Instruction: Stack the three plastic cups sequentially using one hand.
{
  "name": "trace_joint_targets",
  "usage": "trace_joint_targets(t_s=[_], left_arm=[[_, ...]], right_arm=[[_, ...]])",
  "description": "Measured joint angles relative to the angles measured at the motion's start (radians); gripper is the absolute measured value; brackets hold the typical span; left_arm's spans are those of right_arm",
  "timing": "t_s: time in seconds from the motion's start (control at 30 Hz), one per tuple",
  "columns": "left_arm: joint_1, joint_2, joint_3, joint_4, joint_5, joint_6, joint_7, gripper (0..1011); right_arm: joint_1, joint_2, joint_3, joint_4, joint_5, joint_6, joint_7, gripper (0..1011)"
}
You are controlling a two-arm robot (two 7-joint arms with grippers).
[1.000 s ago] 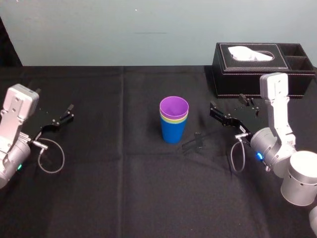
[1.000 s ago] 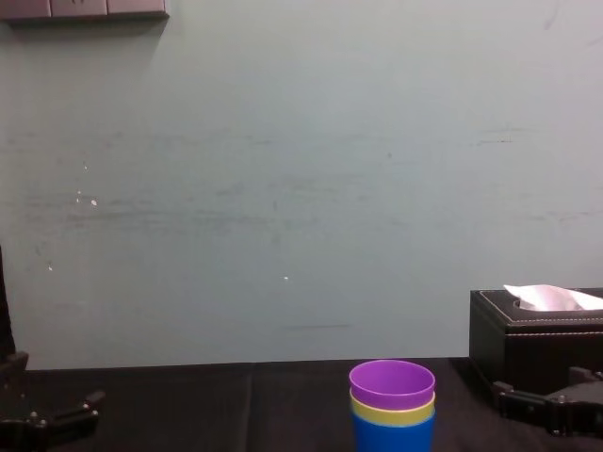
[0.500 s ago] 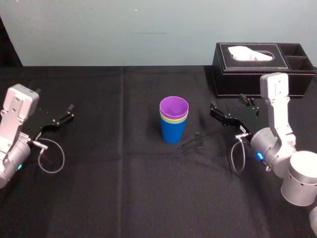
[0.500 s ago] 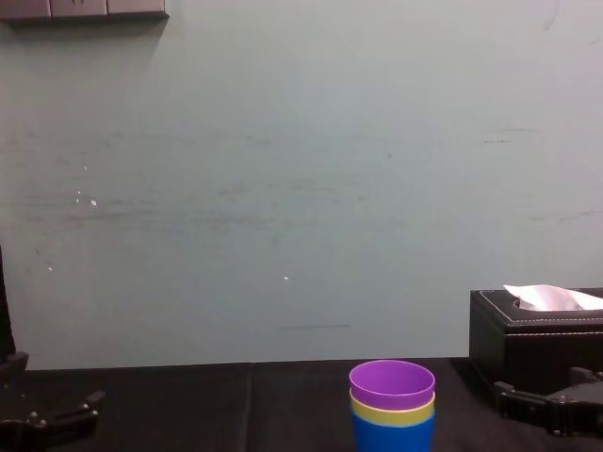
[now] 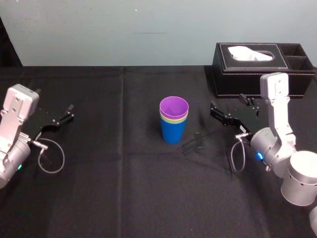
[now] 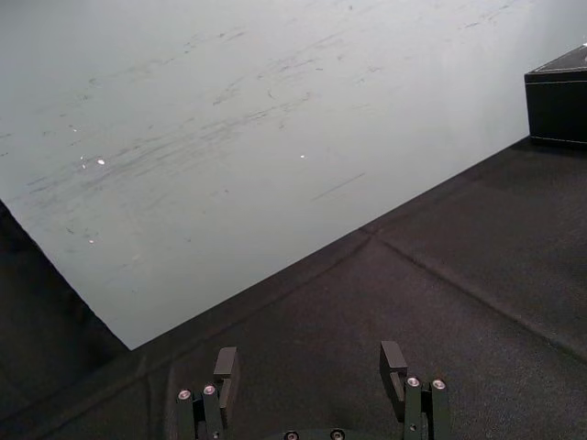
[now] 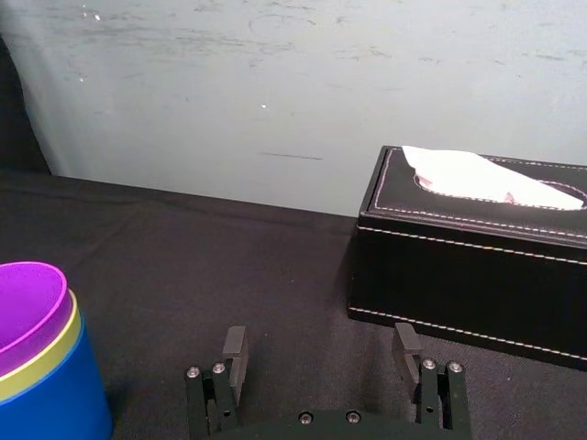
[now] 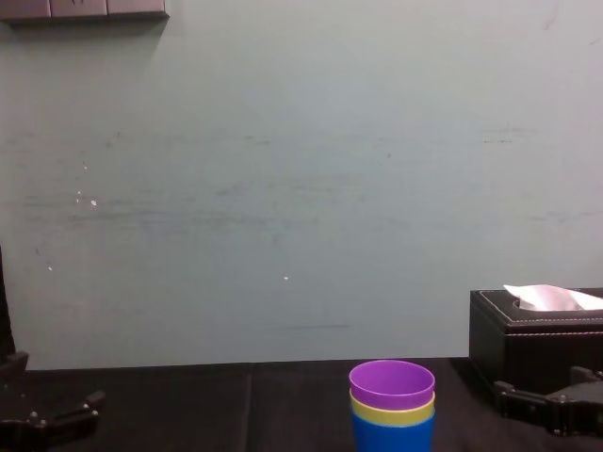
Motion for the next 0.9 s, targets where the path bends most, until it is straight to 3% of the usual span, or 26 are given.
trace_joint_targets(t_s=[0.9], left_arm=[[0.0, 0.0, 0.0, 0.0, 0.0, 0.0, 0.0, 1011]], right_arm=[[0.0, 0.0, 0.0, 0.0, 0.0, 0.0, 0.0, 1000]])
